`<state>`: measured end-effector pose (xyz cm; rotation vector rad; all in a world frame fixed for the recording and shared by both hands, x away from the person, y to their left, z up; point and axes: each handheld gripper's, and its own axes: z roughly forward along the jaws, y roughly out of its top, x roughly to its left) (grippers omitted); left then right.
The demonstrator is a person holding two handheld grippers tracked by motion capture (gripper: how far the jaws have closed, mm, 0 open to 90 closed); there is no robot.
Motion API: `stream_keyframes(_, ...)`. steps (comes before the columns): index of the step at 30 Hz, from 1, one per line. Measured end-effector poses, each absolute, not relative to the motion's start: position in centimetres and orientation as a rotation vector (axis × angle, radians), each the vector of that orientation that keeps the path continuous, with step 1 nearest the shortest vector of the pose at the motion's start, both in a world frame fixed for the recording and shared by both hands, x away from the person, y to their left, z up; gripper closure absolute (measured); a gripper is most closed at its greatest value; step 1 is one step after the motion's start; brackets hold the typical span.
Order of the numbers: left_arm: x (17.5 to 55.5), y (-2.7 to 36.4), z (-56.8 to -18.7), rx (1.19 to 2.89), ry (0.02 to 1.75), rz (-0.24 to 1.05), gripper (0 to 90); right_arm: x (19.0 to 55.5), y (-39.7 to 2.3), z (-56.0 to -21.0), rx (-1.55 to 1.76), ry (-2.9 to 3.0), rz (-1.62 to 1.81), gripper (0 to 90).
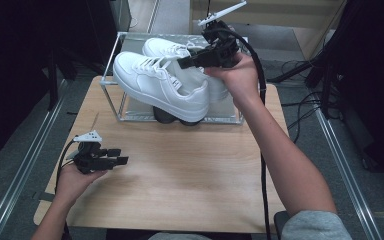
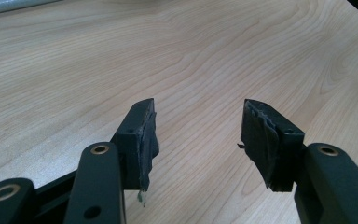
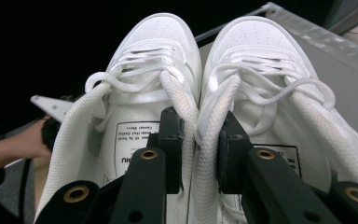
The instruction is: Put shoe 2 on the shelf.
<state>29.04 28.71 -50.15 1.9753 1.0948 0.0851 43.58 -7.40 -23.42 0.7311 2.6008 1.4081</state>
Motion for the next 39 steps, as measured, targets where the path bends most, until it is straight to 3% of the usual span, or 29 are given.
stream_keyframes(25, 29.0, 28.5, -50.0, 1.978, 1.072, 0.08, 45.4, 51.8, -4.1, -23.6, 1.221, 2.311, 1.205, 76.7)
stream_keyframes(39, 28.9, 28.3, -50.0, 1.985, 1.048, 0.068, 45.4, 54.2, -2.4, -24.0, 1.424, 2.105, 1.084, 76.3)
